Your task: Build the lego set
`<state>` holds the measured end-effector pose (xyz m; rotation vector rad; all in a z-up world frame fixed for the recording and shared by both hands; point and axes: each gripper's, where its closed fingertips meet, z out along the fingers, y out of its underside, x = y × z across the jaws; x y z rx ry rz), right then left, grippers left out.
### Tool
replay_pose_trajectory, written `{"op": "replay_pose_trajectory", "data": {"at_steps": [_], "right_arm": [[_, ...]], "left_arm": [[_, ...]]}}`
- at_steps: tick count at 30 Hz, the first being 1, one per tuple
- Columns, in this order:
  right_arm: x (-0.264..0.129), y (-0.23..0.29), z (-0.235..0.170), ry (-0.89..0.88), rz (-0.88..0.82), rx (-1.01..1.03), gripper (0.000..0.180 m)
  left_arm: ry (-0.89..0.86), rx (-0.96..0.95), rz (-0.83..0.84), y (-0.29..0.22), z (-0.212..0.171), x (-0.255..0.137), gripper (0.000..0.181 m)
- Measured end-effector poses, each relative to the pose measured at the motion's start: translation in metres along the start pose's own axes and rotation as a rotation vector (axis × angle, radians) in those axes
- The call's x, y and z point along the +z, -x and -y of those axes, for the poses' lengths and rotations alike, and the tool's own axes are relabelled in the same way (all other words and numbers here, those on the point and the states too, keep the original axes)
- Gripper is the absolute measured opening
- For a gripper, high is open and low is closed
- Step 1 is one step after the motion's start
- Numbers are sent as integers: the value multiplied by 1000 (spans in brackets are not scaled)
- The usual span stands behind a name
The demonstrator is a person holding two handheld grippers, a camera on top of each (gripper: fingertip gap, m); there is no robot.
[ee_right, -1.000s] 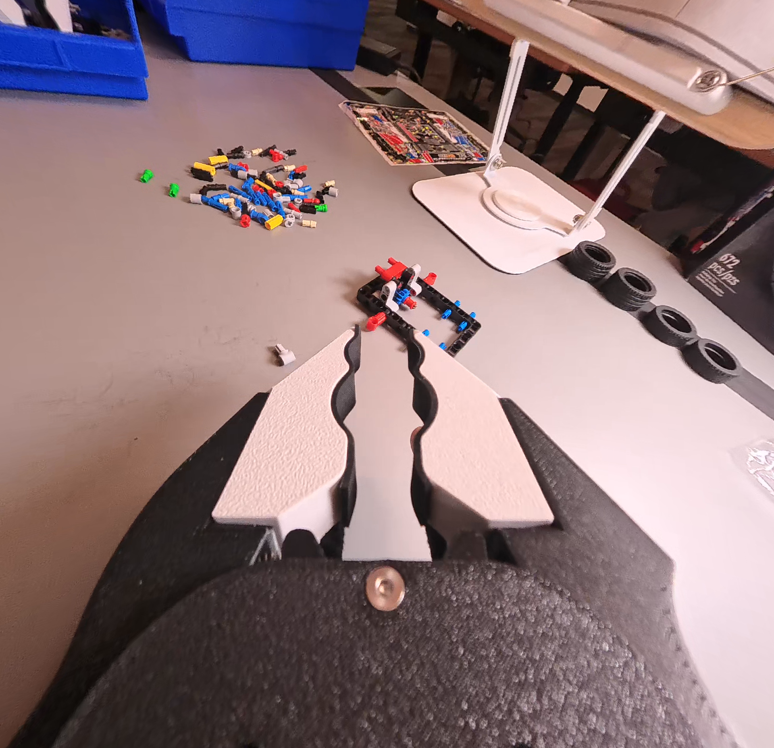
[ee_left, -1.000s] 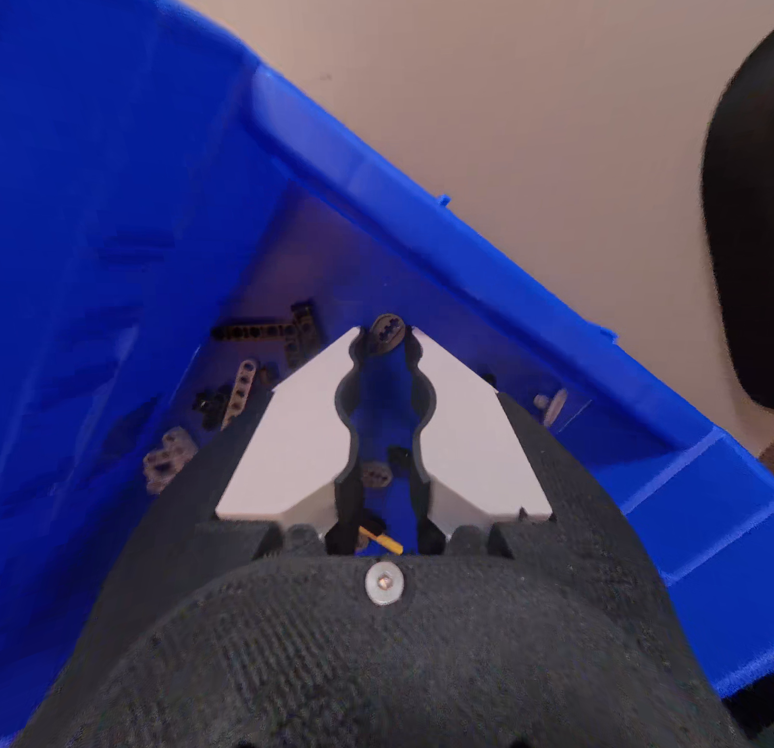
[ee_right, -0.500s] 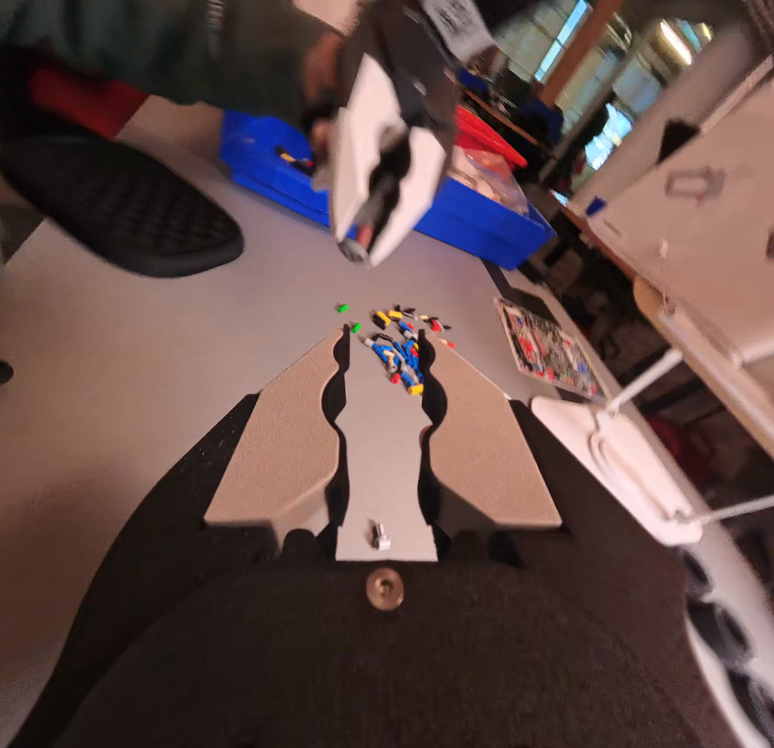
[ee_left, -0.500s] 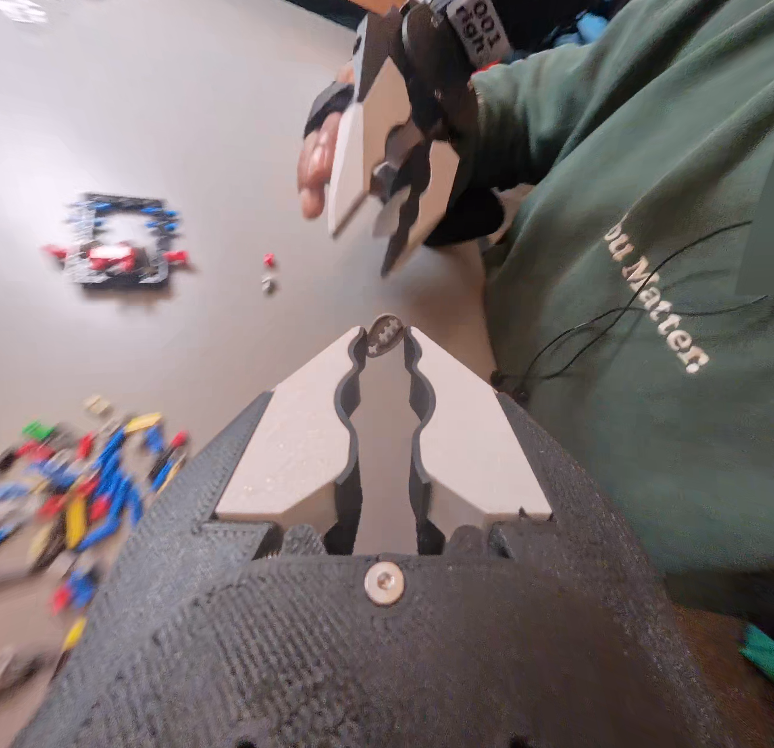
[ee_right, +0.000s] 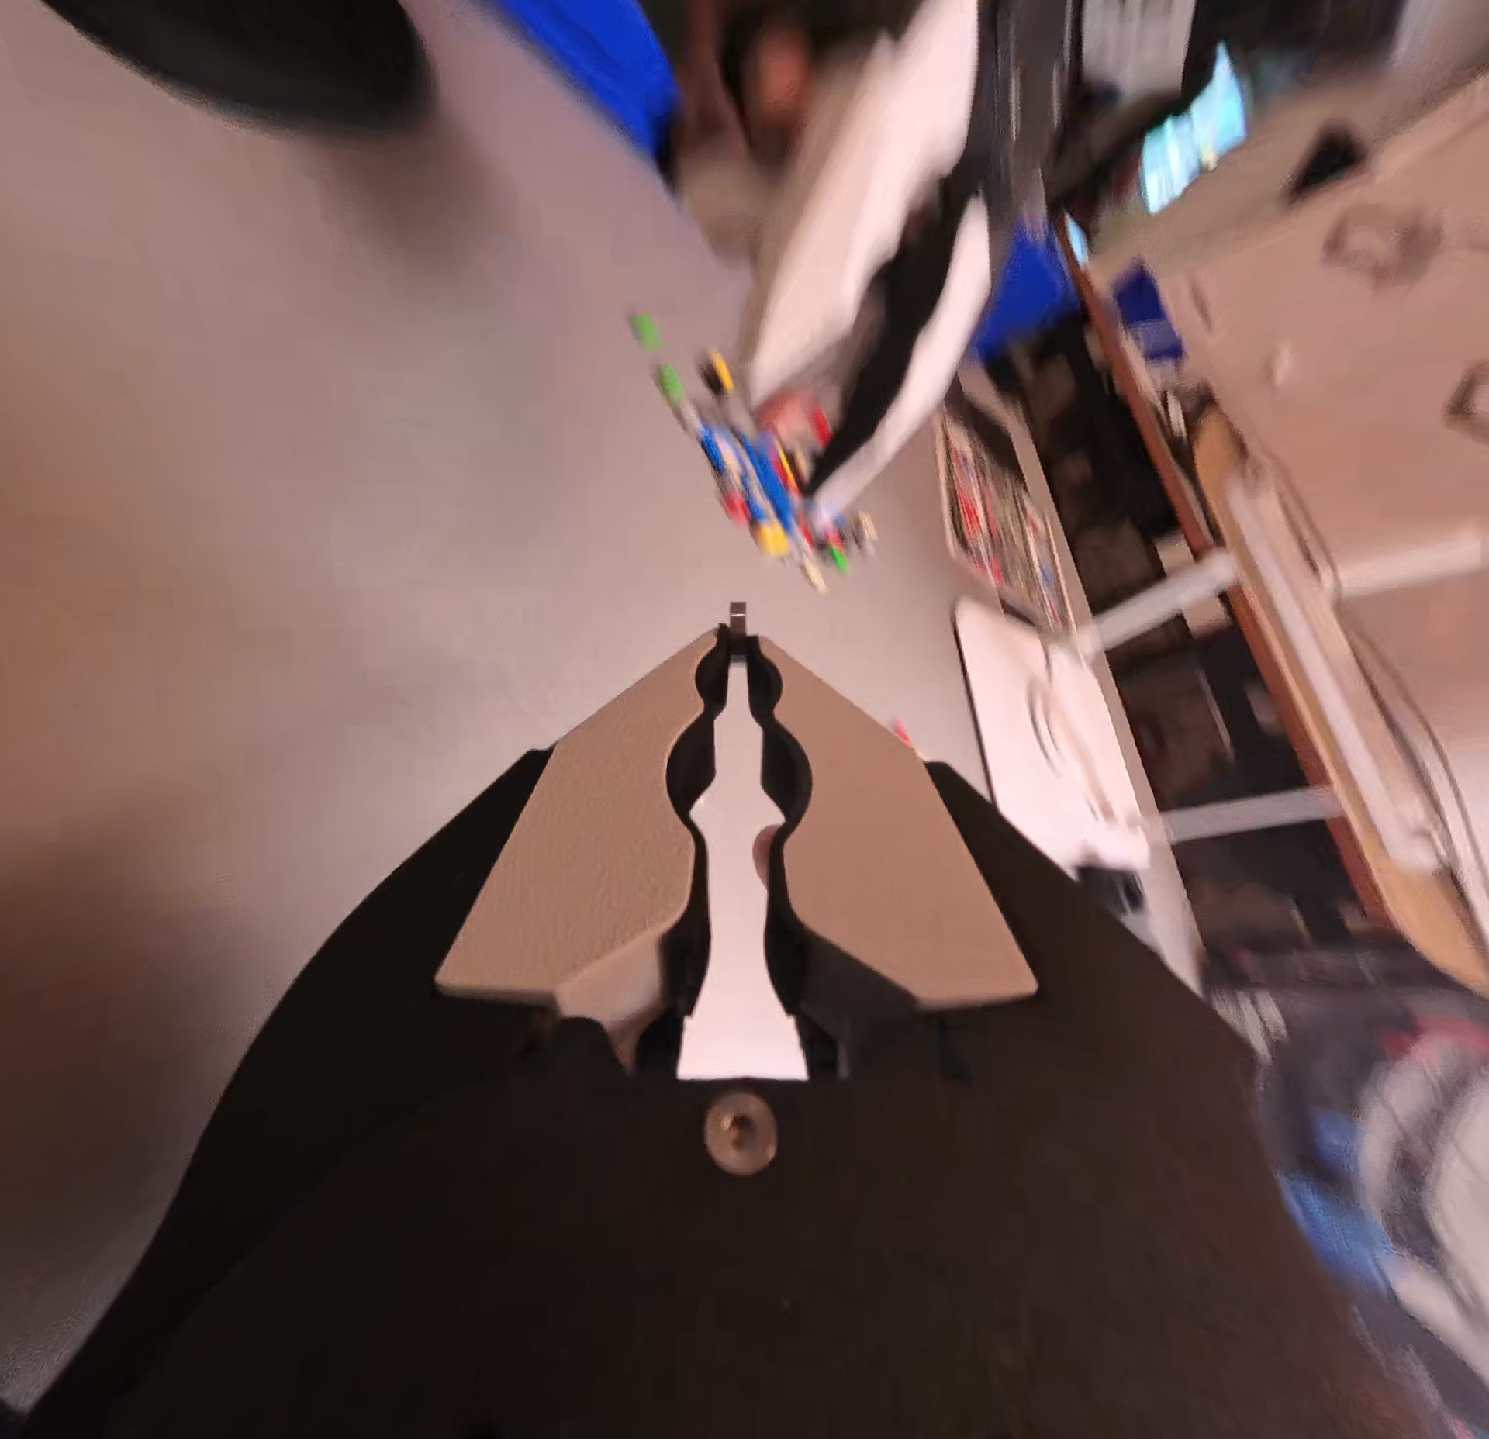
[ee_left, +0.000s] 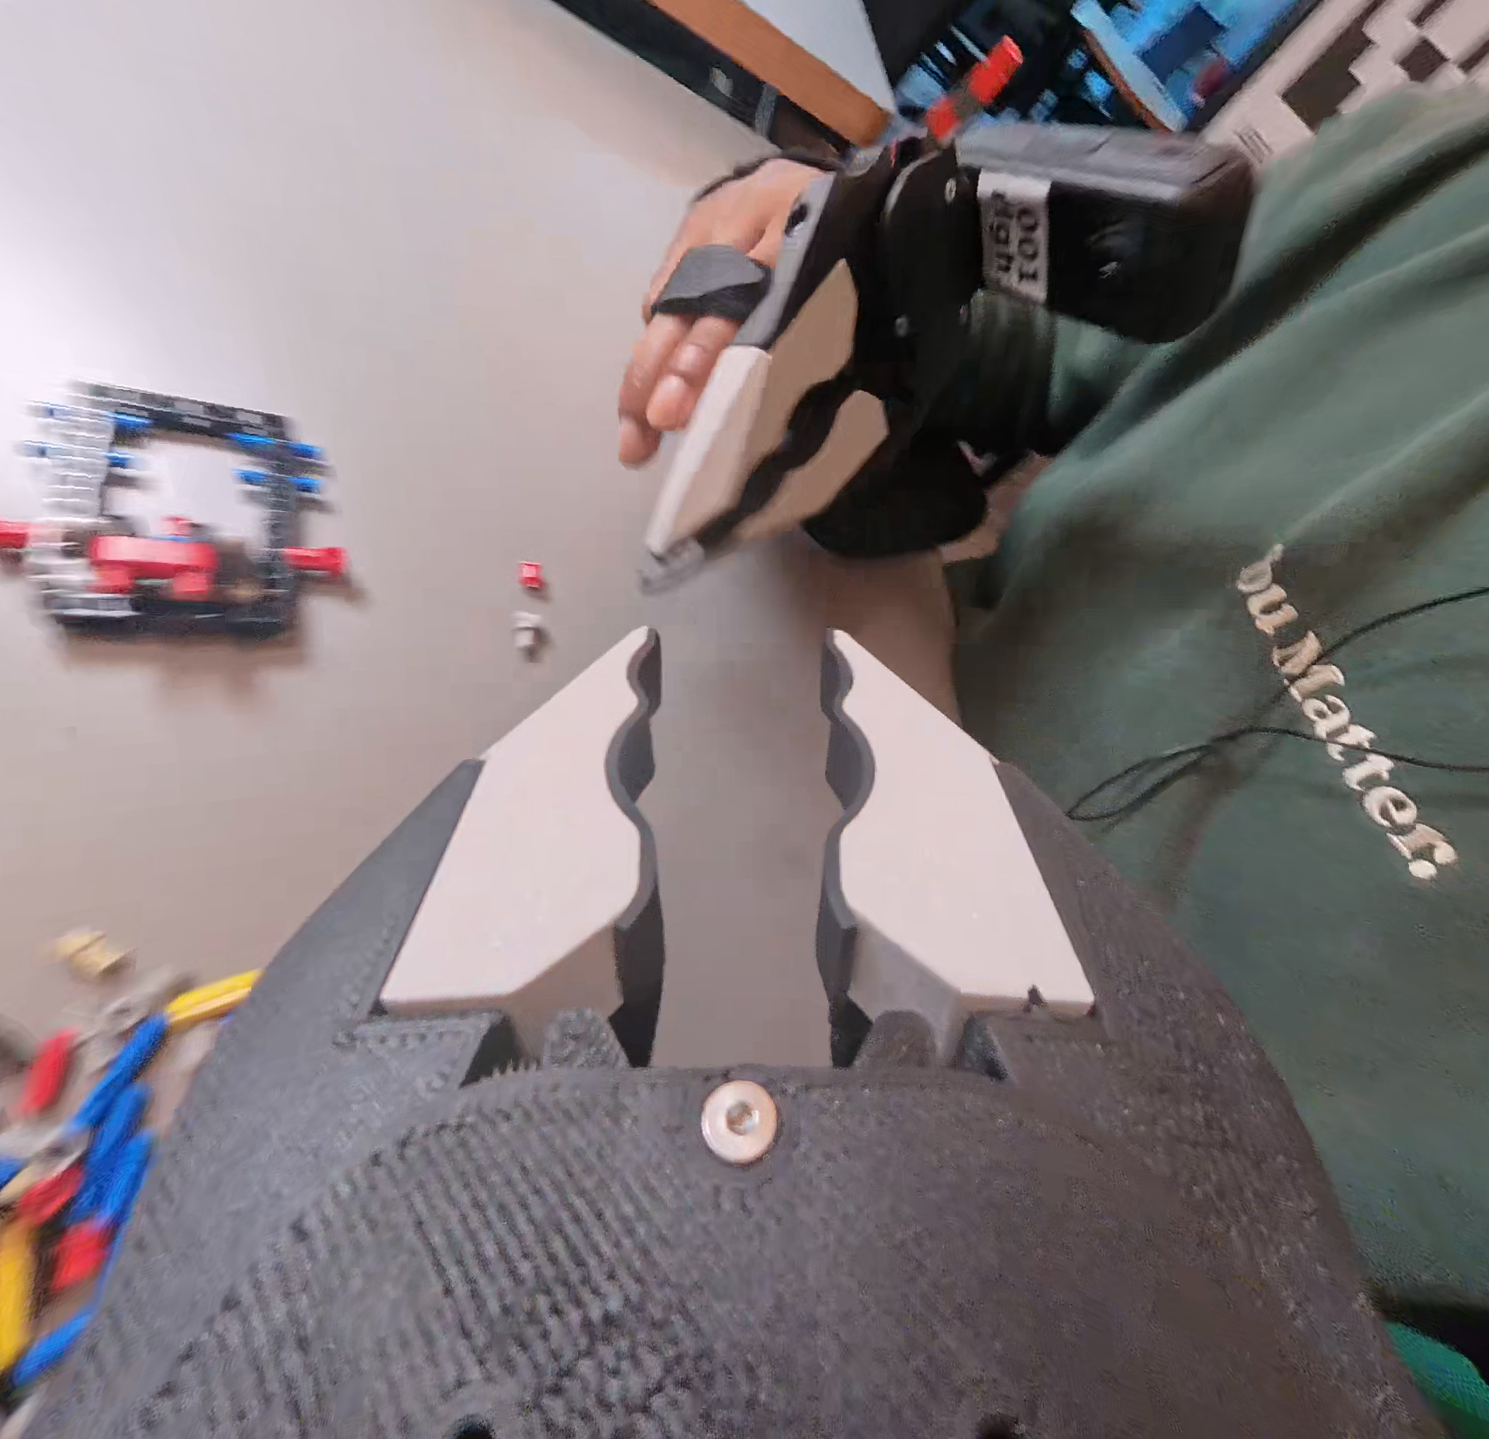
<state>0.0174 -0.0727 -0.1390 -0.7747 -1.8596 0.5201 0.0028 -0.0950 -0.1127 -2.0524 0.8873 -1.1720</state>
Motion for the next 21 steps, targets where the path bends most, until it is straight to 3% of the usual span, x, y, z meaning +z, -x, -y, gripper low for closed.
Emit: {"op": "replay_pose_trajectory", "data": {"at_steps": [4,8,16,21], "right_arm": [[-25,-42,-111,435,-152,78,1],[-43,-45,-169,682,-186,42,1],[-31,-30,-160,633,-78,209,7],[-33,-23,-149,537,-5,444,34]], "left_arm": [[-106,44,280,25,16,-64,42],[-113,57,652,54,1,-145,41],[-156,-97,913,54,-57,-234,43],[-128,-185,1005,51,-95,-270,47]]}}
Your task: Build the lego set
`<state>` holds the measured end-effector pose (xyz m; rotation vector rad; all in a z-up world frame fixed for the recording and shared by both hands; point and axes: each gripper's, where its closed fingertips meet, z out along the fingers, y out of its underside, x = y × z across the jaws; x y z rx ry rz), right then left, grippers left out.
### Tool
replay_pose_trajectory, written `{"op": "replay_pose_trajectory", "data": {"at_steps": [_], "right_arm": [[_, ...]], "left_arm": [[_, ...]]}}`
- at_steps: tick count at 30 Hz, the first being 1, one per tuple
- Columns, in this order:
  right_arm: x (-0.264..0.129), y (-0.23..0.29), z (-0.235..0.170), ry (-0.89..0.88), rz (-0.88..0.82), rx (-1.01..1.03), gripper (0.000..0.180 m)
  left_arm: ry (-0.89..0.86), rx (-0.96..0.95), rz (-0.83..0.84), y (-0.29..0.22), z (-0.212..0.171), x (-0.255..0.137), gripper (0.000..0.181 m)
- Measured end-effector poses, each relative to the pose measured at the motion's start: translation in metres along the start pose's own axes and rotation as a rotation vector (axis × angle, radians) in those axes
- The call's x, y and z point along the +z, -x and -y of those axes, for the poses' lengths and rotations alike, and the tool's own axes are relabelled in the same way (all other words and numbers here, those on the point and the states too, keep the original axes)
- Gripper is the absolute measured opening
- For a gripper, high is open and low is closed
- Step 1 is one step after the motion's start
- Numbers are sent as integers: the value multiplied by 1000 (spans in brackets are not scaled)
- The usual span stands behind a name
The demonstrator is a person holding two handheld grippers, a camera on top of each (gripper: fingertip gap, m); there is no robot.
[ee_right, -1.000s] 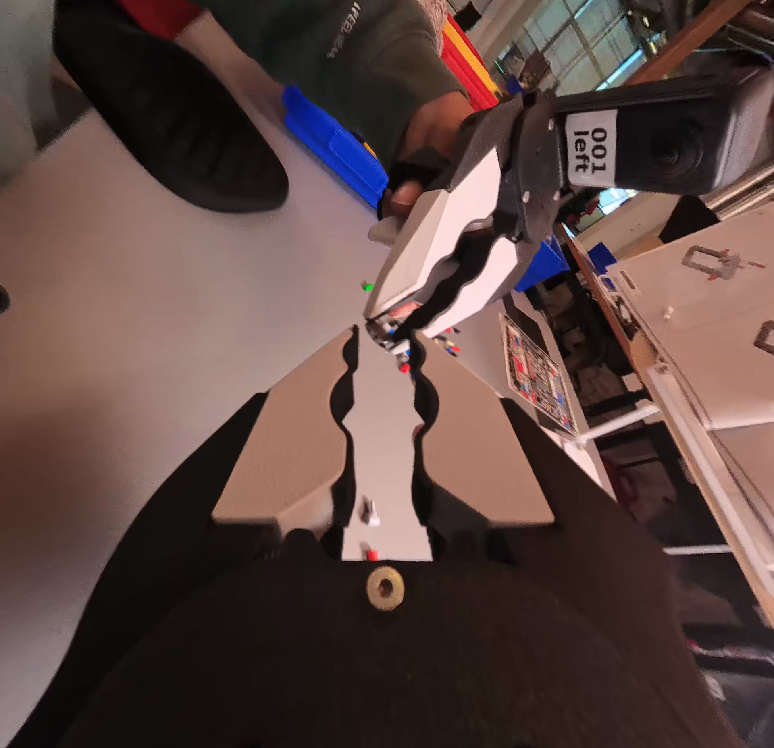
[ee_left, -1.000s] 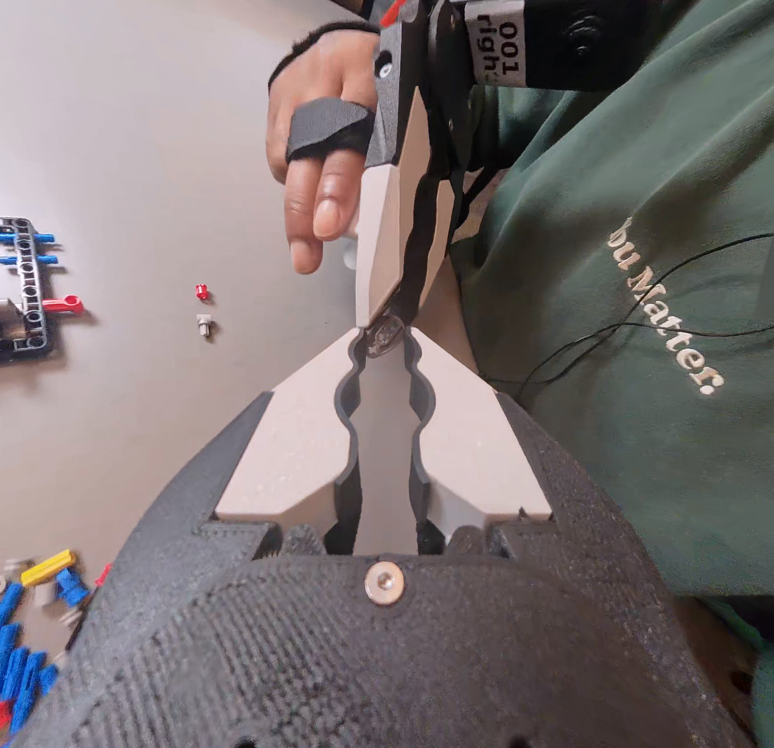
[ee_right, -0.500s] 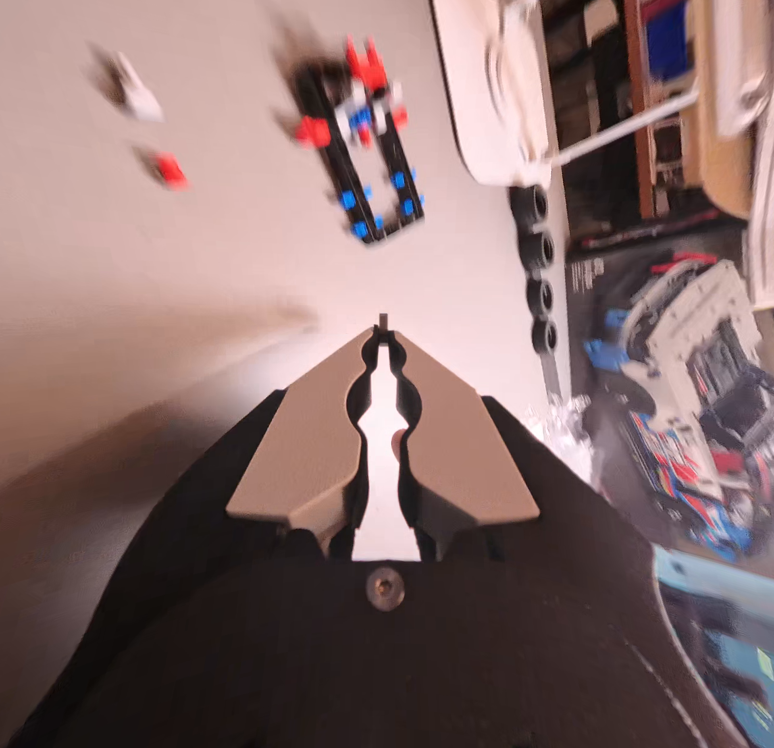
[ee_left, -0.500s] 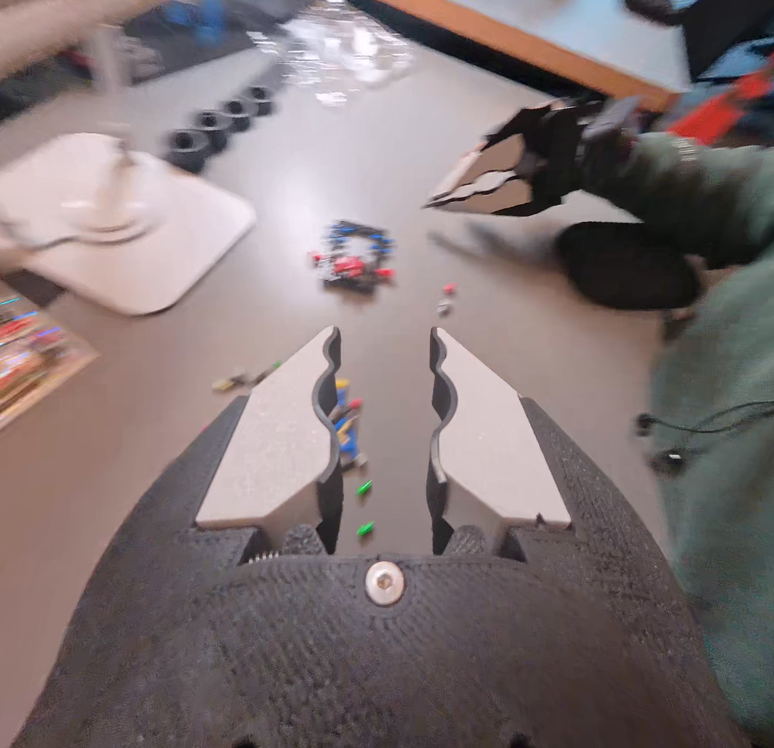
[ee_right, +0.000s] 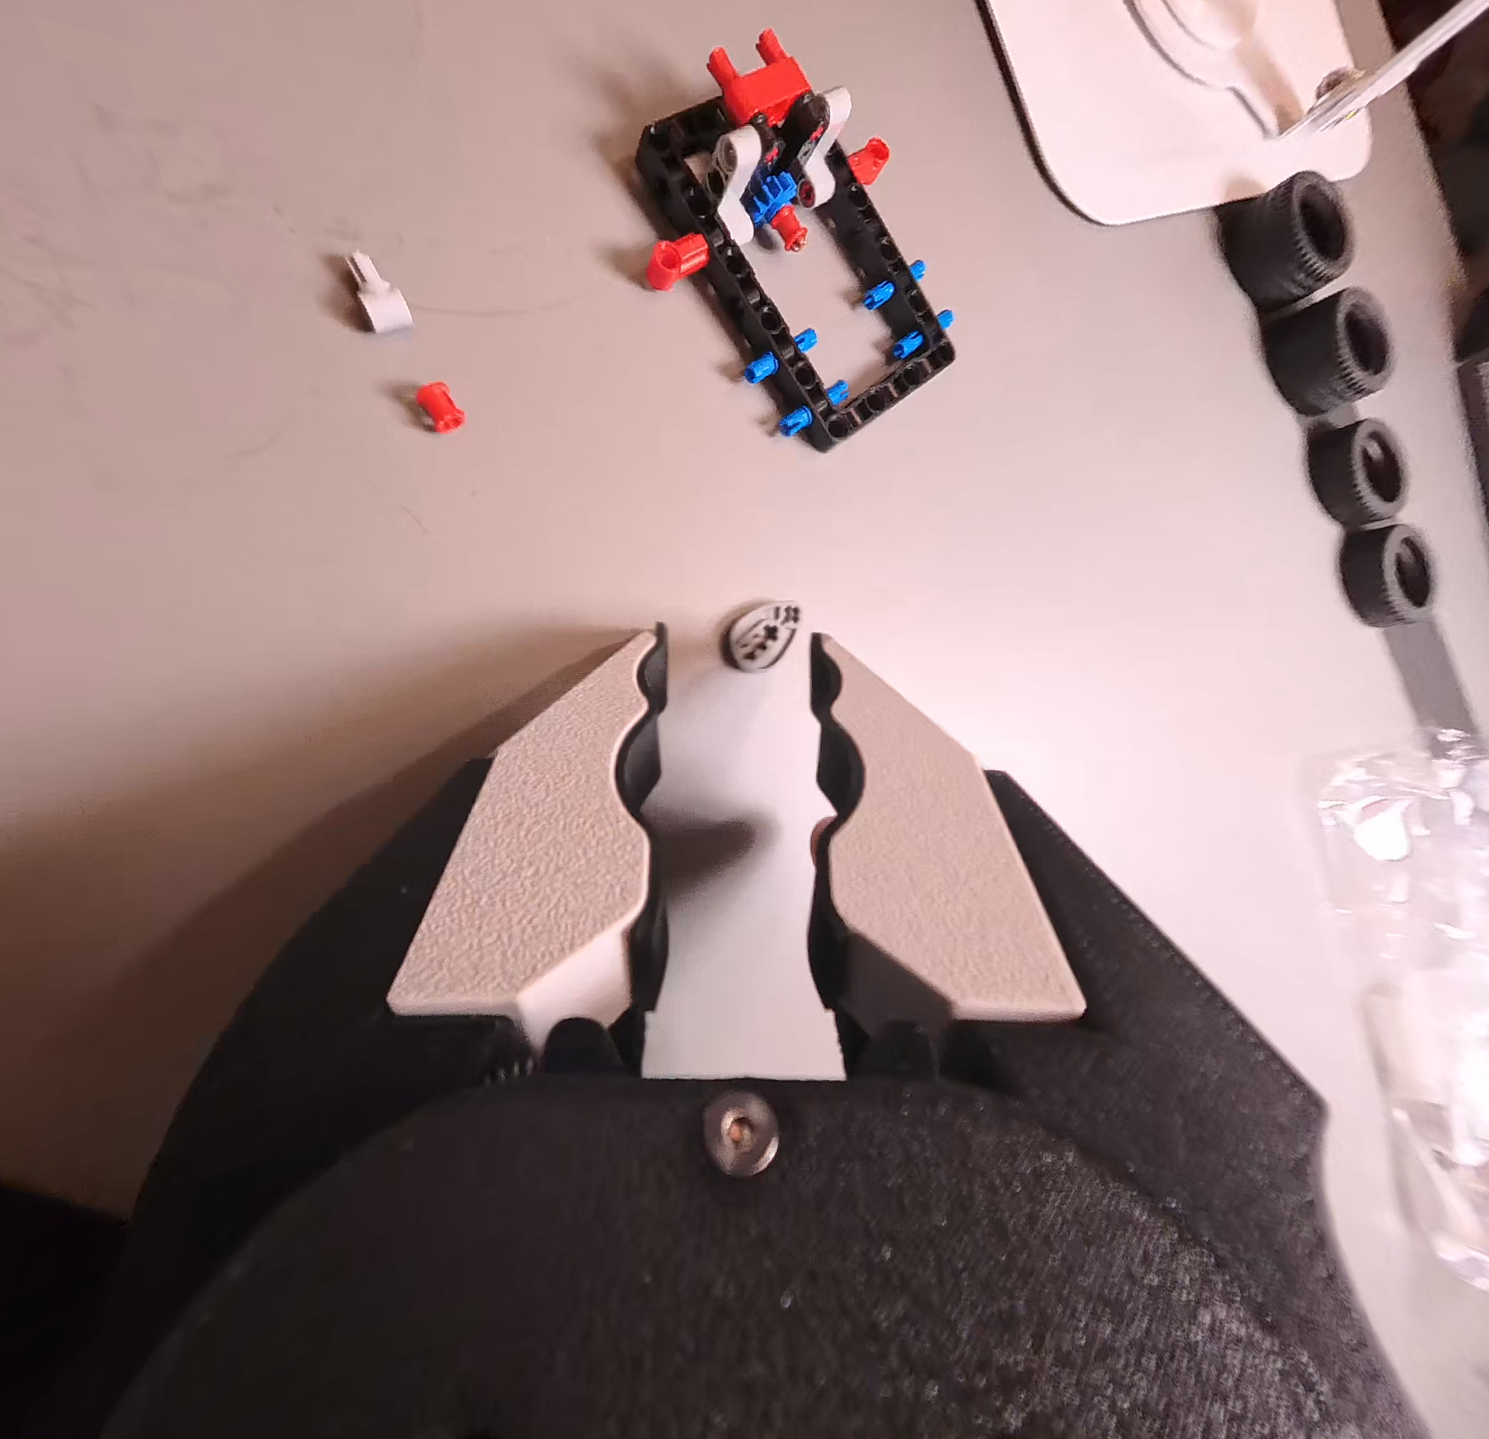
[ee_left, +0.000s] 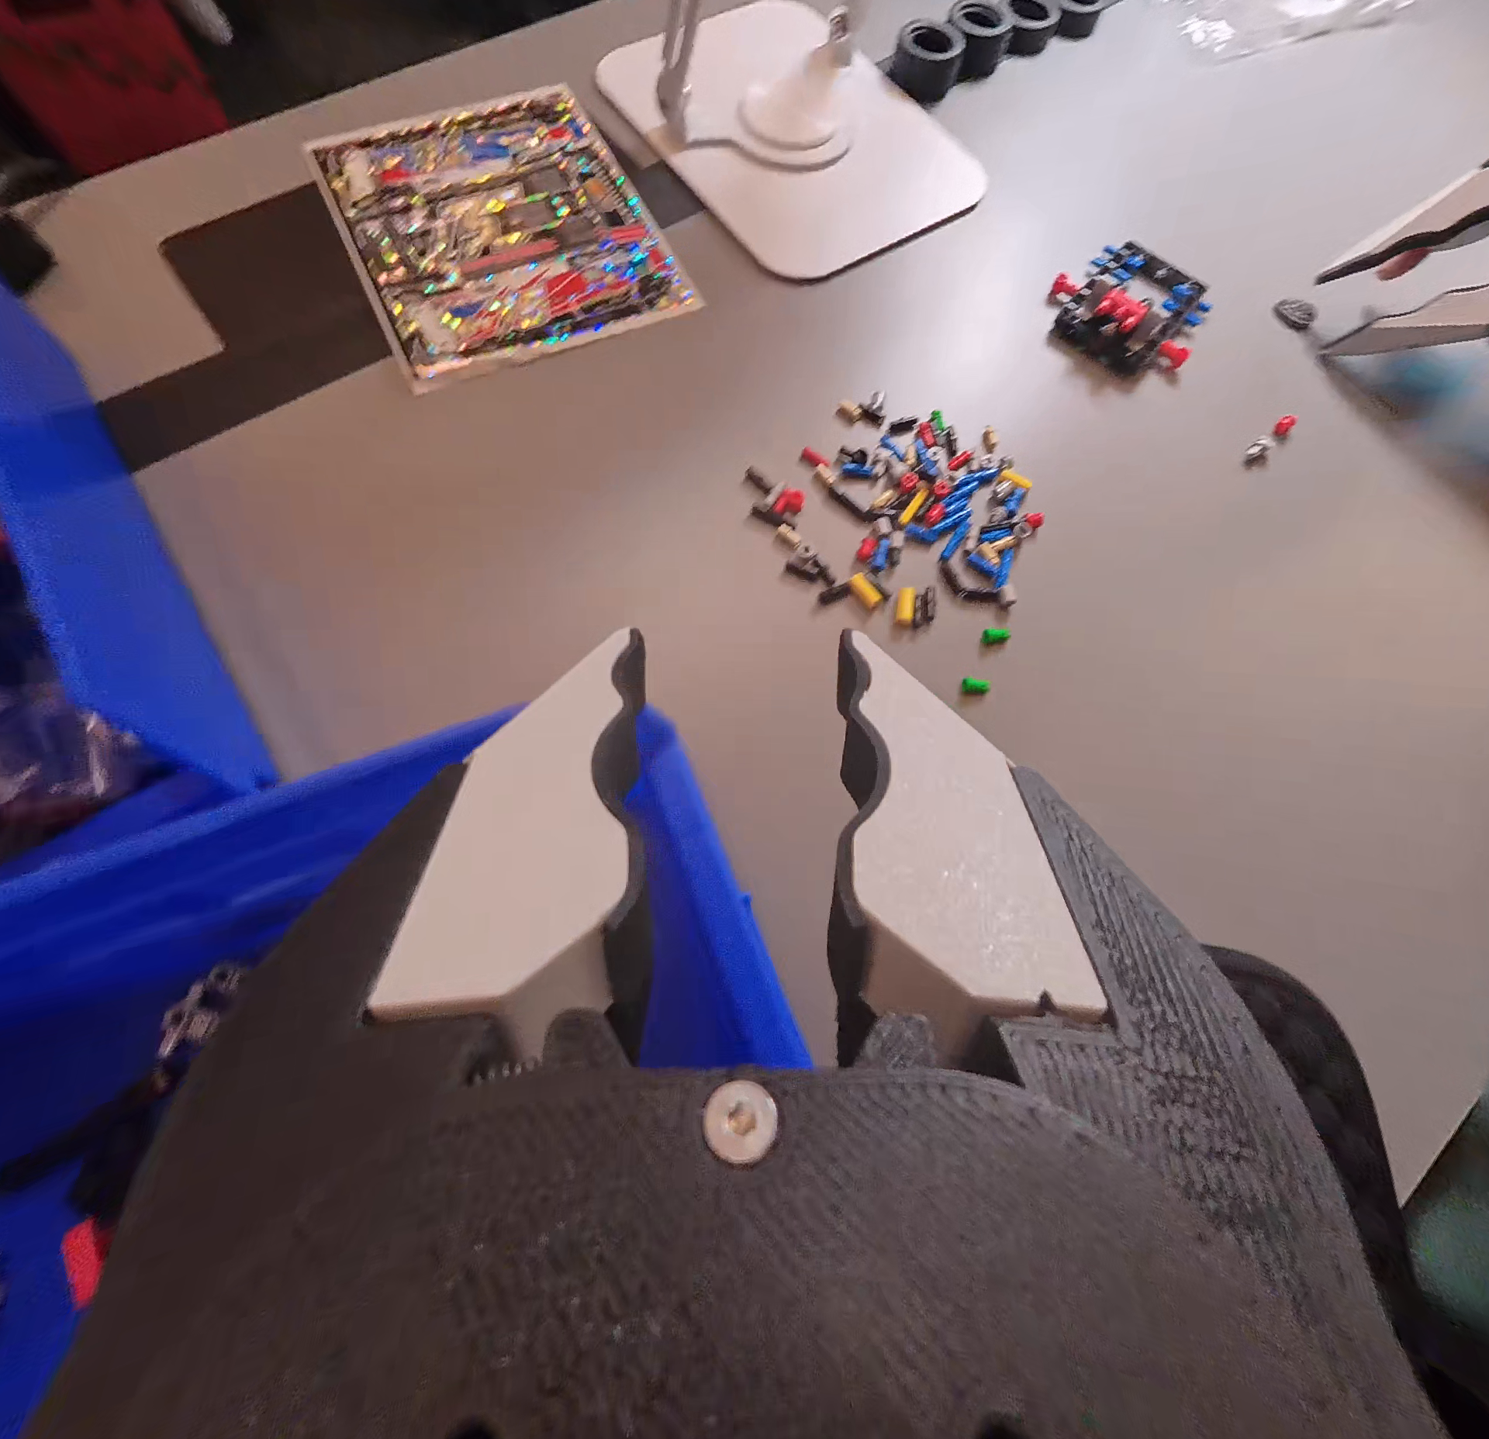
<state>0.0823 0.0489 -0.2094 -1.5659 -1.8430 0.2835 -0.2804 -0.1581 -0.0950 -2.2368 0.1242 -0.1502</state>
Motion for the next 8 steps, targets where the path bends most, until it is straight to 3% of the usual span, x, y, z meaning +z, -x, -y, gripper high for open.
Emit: {"op": "replay_pose_trajectory", "data": {"at_steps": [3,8], "right_arm": [[-8,3,7,-69,50,92,48],[-44,-4,52,-374,59,251,52]], "left_arm": [[32,-35,46,19,-16,-10,48],[143,-54,158,55,-49,-30,48]]}}
